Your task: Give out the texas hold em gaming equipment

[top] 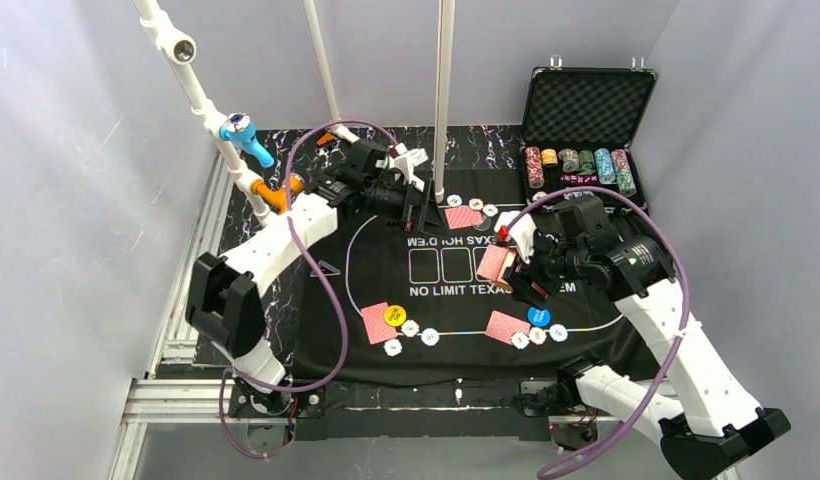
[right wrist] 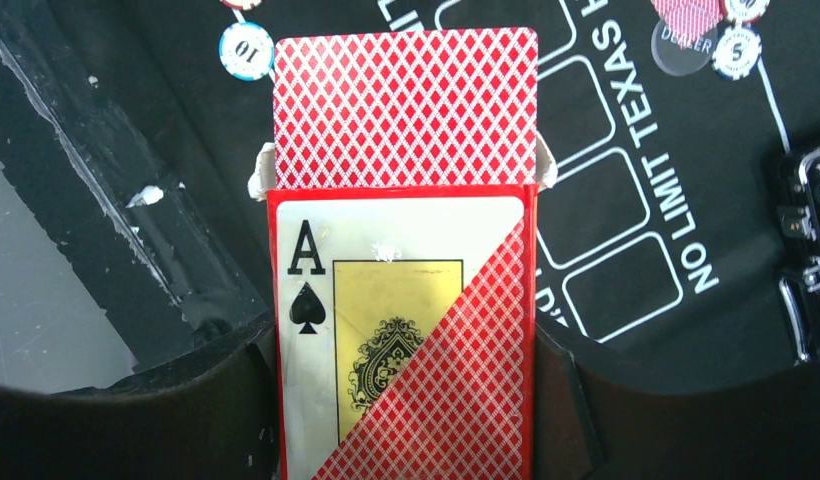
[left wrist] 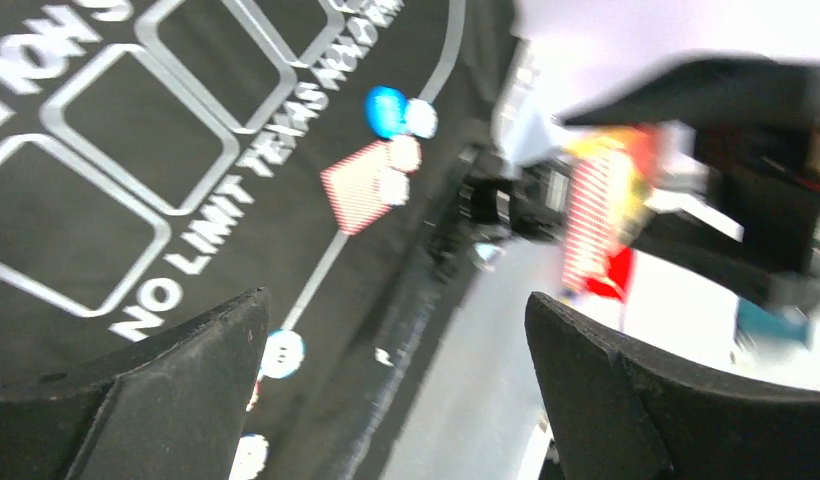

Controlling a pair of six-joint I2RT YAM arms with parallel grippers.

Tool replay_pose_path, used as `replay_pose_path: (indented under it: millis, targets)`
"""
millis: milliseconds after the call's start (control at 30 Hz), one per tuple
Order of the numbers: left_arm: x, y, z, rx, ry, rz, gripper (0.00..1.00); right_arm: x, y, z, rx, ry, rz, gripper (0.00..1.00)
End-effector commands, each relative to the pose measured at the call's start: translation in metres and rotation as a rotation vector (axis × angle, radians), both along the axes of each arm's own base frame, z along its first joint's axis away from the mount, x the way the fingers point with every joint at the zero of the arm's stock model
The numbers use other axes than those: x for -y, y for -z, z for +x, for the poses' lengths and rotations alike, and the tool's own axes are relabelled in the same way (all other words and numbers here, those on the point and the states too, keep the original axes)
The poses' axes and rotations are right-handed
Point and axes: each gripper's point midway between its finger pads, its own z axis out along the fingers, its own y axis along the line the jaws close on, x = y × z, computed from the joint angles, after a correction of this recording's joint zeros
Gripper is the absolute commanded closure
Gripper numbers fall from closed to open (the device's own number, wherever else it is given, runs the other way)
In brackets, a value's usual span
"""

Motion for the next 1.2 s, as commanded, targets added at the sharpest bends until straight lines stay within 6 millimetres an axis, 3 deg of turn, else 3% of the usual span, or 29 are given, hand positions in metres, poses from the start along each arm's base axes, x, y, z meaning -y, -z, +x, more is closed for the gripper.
replay_pose_path:
  millis: [0, 167, 667, 967, 1167]
  targets:
    - [0.001, -0.069, -0.068, -0.095, 0.277, -0.238, 0.02, -0.023, -0.018, 0.017, 0.088, -0.057, 0.107, 0.99]
    - [0.013, -0.074, -0.086, -0.093, 0.330, -0.247, 0.03, -0.034, -0.023, 0.021, 0.099, -0.089, 0.149, 0.99]
    - [0.061, -0.067, -0.093, -0.125, 0.376, -0.229, 0.20, -0.053, -0.037, 0.025, 0.123, -0.140, 0.217, 0.99]
    - [0.054, -0.060, -0.092, -0.174, 0.344, -0.235, 0.45, -0.055, -0.045, 0.018, 0.156, -0.165, 0.255, 0.99]
    - [0.042, -0.061, -0.081, -0.189, 0.289, -0.256, 0.55, -0.054, -0.043, 0.015, 0.151, -0.169, 0.256, 0.99]
